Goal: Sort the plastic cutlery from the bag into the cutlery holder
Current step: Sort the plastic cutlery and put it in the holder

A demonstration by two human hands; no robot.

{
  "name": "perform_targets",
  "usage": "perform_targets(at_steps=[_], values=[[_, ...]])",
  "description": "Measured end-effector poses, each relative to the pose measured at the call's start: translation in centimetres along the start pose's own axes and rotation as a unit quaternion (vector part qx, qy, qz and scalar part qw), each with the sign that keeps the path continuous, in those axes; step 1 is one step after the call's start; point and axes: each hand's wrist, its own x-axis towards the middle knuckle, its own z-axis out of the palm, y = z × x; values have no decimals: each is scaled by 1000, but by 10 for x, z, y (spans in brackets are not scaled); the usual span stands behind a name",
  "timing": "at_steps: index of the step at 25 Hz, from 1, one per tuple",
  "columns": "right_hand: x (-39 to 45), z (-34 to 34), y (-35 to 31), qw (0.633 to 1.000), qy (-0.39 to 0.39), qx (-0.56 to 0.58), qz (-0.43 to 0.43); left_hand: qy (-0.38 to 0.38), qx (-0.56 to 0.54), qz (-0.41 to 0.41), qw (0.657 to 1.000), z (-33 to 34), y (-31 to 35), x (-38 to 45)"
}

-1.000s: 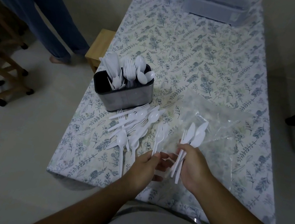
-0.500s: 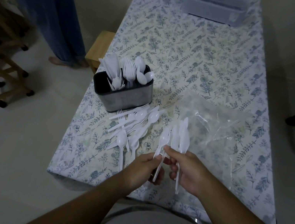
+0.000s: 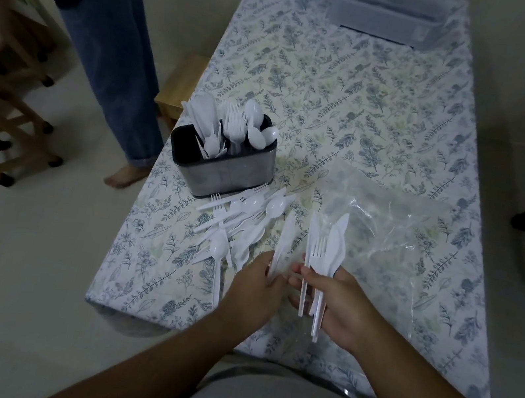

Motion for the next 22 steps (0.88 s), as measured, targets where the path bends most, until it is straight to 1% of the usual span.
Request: perform_targets(at_steps=[2, 3, 6, 8, 10, 11, 15, 17, 18, 21, 22], values=[[-1, -2, 1, 1000, -3, -11, -12, -10, -11, 29, 999, -1, -3, 1], [-2, -2, 1, 1000, -5, -20, -14, 1, 0, 54, 999, -1, -4, 0], [-3, -3, 3, 998, -20, -65, -18, 92, 62, 100, 989, -1, -1, 0], [-5, -1, 4, 994, -36, -103, -20, 103, 20, 84, 991, -2, 9, 5], [-7, 3, 6, 989, -48, -139, -24, 85, -36, 32, 995, -2, 19, 10], [-8, 4, 6, 986, -50, -154, -26, 85, -42, 18, 995, -2, 20, 13], [-6, 3, 6, 975, -46, -218, -26, 96, 25, 32, 995, 0, 16, 17], [-4, 4, 7, 976, -46, -212, -19, 102, 30, 33, 994, -1, 15, 20], [-4, 4, 8, 979, -45, -198, -15, 106, 10, 35, 994, -2, 15, 22], [-2, 5, 9, 991, -28, -130, 2, 122, -107, 14, 987, -11, 13, 25], [0, 3, 9, 993, -9, -114, 5, 140, -119, 1, 983, -18, 10, 26]])
